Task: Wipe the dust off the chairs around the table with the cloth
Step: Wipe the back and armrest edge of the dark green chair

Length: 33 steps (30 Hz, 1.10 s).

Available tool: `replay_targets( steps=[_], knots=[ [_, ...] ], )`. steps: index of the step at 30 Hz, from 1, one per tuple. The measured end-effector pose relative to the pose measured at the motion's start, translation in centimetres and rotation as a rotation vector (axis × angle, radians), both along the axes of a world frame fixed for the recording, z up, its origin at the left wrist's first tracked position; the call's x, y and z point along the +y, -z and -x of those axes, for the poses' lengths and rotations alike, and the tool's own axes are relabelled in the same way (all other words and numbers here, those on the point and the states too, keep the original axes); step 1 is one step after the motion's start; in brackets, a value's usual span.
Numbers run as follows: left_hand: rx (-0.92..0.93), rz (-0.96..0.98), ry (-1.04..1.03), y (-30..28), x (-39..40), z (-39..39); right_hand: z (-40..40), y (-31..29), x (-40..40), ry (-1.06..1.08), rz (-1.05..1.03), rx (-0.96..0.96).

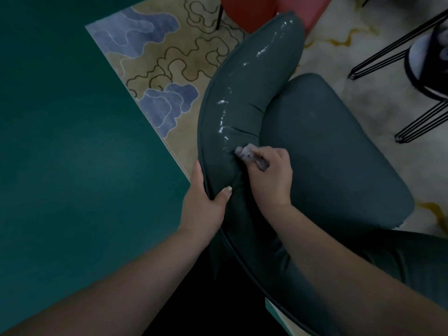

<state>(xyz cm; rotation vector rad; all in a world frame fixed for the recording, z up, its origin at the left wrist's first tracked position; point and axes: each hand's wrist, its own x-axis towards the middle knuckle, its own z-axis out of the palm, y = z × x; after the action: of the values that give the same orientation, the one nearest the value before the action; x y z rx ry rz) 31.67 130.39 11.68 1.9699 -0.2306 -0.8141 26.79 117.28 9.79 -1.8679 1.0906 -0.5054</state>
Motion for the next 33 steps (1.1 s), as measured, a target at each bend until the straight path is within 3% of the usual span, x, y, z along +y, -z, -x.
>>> replay_targets(
  steps=[5,10,16,20,29,33],
  knots=[
    [-0.012,0.032,-0.215,0.2,-2.3,-0.7,0.2,0.1,-1.0,0.115,-0.204,-0.026],
    [-0.135,-0.056,-0.363,1.1,-4.4,-1.1,-0.2,-0.6,-1.8,0.151,-0.294,-0.076],
    [-0.248,-0.111,-0.422,1.8,-4.2,-0.6,-4.4,-1.2,-3.9,-0.087,-0.056,-0.081],
    [-0.263,-0.153,-0.438,1.9,-4.2,-0.4,-2.3,0.9,-2.6,-0.22,0.082,-0.092],
    [-0.33,-0.124,-0.448,2.2,-4.2,-0.5,-4.9,1.8,-3.4,-0.127,0.082,-0.219],
    [-0.332,-0.117,-0.454,2.6,-4.2,-0.5,-1.4,2.3,-2.7,-0.238,0.116,-0.224]
  ],
)
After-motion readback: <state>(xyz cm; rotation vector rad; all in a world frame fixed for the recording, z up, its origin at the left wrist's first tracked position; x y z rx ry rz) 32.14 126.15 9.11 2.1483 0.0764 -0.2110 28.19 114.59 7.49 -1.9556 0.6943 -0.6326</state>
